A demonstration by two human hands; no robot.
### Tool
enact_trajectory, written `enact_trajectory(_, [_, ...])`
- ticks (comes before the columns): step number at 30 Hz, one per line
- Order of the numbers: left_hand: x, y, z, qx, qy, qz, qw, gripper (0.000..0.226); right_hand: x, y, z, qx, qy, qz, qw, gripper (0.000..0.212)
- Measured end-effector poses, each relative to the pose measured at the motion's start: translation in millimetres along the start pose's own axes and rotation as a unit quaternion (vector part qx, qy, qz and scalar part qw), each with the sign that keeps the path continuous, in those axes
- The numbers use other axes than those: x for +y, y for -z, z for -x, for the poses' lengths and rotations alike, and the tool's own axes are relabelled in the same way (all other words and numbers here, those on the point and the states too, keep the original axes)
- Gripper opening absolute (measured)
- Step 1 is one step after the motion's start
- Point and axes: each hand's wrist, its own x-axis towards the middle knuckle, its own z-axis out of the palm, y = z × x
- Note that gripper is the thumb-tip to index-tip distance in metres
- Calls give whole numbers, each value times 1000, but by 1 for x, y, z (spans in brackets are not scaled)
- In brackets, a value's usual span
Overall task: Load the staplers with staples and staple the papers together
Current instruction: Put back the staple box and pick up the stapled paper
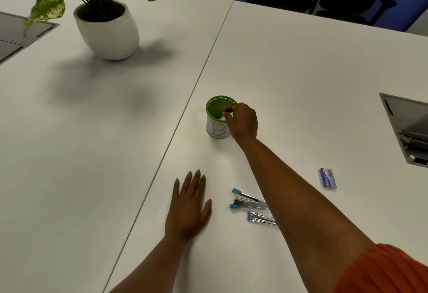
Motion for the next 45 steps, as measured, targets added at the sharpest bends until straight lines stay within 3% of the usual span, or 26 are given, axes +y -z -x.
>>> enact_trajectory(7, [0, 0, 0, 3, 0, -2, 1000, 62, 10, -4, 2, 10, -14, -39, 999, 19])
enact_trajectory(14, [0, 1, 0, 10, -3, 19, 1000, 61, 37, 15, 21, 118, 32, -70, 990, 14])
enact_trajectory(17, [-1, 2, 1, 13, -4, 26, 1000, 61, 76, 33, 37, 161, 12, -26, 987, 15])
enact_trajectory(21, [-1, 3, 0, 14, -7, 29, 999, 61, 143, 66, 65, 218, -53, 120, 967, 18])
enact_trajectory(25, [-1, 4, 0, 2, -5, 29, 1000, 62, 190, 98, 89, 159, -202, 185, 949, 37])
enact_trajectory(28, [-1, 5, 1, -9, 4, 31, 999, 63, 204, 110, 101, 93, -230, 186, 951, 43])
enact_trajectory(33, [-1, 6, 1, -16, 13, 36, 999, 64, 212, 115, 115, 76, -189, 181, 962, 38])
enact_trajectory(38, [-3, 2, -3, -13, 14, 23, 1000, 72, 209, 119, 128, 118, -184, 99, 971, 38])
enact_trajectory(42, [-3, 6, -7, -47, 23, 31, 998, 79, 197, 124, 136, 153, -129, 42, 979, 36])
enact_trajectory(45, [0, 15, -10, -97, 33, 25, 994, 60, 183, 128, 142, 142, -79, -23, 986, 40])
